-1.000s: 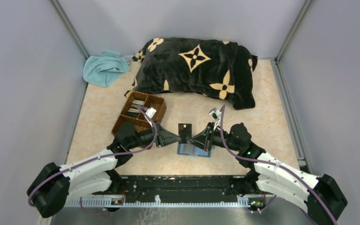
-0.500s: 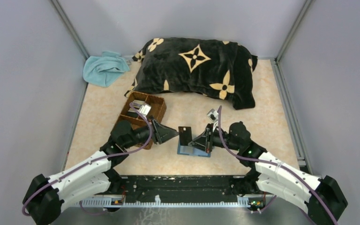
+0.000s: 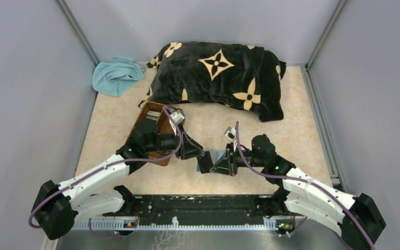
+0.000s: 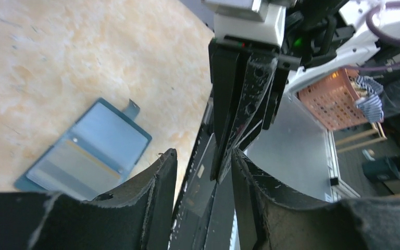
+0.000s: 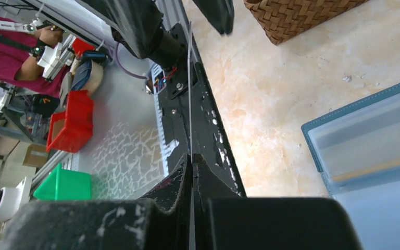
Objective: Take the credit cards out of the card holder
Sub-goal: Place the credit card in the storage box.
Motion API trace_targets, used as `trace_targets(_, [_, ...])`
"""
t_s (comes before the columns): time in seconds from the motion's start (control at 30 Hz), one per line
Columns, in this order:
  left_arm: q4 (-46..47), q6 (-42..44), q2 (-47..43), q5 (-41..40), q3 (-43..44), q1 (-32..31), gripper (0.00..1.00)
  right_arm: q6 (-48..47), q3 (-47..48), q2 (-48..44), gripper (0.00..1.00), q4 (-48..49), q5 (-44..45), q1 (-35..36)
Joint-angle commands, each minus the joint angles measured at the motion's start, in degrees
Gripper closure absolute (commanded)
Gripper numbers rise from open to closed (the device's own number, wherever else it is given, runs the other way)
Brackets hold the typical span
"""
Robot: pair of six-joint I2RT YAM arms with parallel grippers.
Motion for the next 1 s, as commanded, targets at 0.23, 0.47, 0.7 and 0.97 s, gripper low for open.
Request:
trace_targets(0.23, [1.1, 1.7, 0.5, 9.5, -1.9, 0.4, 0.66, -2.6, 4.4, -0.8, 1.0, 0.2, -1.8, -0.2])
trace_targets(0.47, [1.2, 2.1, 1.2, 12.7, -3.1, 0.4, 1.0, -1.7, 4.3, 0.5, 1.0, 2.2, -2.4, -0.2])
trace_targets(0.7, [-4.2, 3.2, -1.3, 0.0, -2.1, 0.6, 1.0, -2.0, 4.3, 0.1, 0.96, 1.0, -0.1, -0.2])
trace_targets(0.97, [-16.5, 5.4, -4.2, -13.7, 1.5, 4.4, 1.0, -2.6, 4.0, -0.5, 0.63, -1.4, 6.7, -0.3])
